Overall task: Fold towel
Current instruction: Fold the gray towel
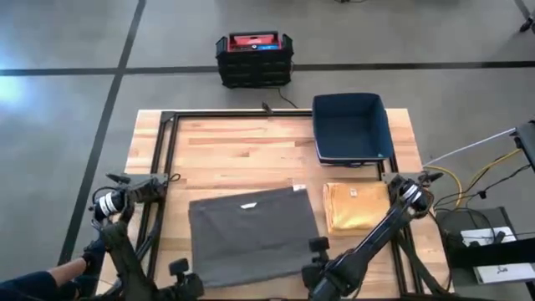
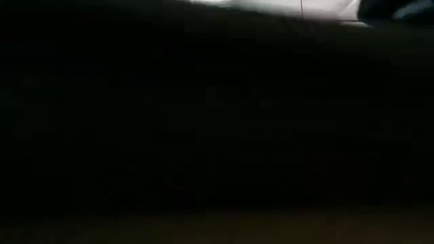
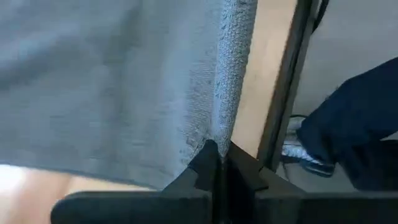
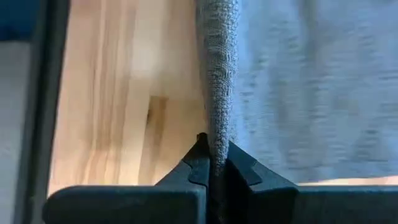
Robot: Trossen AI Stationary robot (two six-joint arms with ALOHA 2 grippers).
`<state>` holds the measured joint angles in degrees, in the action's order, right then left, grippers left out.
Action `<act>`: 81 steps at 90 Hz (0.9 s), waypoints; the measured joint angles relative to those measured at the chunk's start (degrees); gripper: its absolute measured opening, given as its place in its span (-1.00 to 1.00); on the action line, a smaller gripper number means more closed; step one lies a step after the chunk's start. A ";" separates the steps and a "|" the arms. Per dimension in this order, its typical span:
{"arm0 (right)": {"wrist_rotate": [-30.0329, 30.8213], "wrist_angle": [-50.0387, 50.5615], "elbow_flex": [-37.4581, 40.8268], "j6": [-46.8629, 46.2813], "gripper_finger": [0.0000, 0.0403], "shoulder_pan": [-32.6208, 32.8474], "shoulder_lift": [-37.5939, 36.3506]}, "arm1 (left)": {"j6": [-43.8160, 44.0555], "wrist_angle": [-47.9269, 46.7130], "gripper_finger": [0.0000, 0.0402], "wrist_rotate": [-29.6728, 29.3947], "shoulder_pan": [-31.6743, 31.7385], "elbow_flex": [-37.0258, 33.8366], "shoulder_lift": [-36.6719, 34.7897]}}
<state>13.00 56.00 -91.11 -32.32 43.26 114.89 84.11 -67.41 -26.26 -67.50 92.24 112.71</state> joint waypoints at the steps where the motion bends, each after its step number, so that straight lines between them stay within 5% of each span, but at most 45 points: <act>1: 0.05 0.15 0.00 0.03 -1.00 -0.27 -0.45 | 0.02 -1.15 -1.00 -0.01 0.08 0.38 -0.06; 27: 1.53 7.08 0.26 3.08 -1.00 -11.95 -6.98 | 2.13 -22.85 -1.00 -1.40 4.88 0.30 -3.40; 59: 5.02 2.44 8.15 6.43 -1.00 -28.40 -6.84 | 1.00 -15.51 -1.00 -4.12 15.79 -23.39 -15.83; 81: 5.06 -8.04 14.79 9.75 -1.00 -32.77 -6.82 | -1.50 -2.21 -1.00 -4.49 18.94 -37.96 -21.60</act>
<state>18.06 47.97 -76.32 -22.56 10.49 108.07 82.61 -69.62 -30.75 -48.56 54.28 91.11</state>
